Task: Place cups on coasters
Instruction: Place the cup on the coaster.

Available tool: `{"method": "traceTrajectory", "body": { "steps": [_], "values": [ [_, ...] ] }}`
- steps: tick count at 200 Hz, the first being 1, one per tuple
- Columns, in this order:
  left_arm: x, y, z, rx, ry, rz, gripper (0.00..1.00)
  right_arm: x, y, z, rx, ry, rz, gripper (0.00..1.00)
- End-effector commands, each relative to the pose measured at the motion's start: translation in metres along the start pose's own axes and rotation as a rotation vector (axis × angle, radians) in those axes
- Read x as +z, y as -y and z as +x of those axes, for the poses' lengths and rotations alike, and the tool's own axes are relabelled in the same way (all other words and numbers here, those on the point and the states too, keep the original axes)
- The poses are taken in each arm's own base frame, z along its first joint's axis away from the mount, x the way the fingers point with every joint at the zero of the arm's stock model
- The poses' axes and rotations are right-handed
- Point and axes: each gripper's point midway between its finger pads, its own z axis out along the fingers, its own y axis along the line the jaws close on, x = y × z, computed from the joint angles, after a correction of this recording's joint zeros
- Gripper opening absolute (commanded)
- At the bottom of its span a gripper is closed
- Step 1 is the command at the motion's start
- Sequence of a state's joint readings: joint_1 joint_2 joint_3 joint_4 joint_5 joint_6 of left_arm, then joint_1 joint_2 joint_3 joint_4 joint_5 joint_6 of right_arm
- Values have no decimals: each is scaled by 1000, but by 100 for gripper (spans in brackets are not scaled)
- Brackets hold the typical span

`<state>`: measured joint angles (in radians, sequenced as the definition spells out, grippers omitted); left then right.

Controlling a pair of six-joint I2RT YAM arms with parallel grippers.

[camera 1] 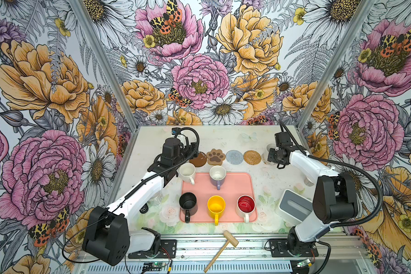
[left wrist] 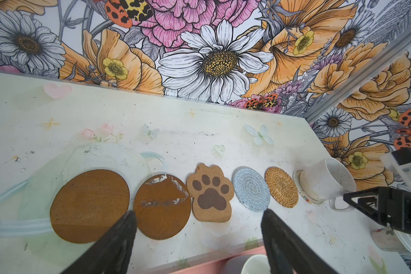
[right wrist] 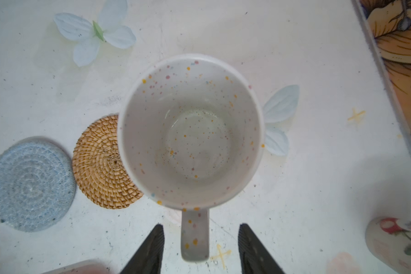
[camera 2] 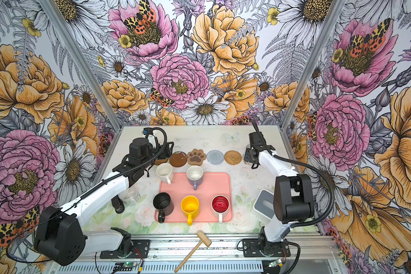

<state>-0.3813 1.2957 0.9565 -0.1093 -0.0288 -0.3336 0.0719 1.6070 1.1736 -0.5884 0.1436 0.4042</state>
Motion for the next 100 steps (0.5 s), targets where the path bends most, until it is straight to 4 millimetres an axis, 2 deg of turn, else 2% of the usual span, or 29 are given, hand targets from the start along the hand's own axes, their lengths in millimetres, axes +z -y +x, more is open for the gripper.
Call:
{"method": "traceTrajectory", "body": {
  "steps": [1,15,43,81,100],
  "values": [
    [-23,4,-12,47,-53,-36,83,-36,-5,-20,39,131,5,54],
    [-33,4,-4,72,-112,-73,81,-53,-14,-25,41,179,-6,54],
    [-58,6,17,125,-201,-132,80,-84,-48,-30,48,270,-67,55],
    [-85,16,45,125,-290,-140,79,-108,-78,-36,88,356,-139,55],
    [-91,10,55,122,-319,-203,78,-116,-88,-38,94,381,-169,55]
  ]
}}
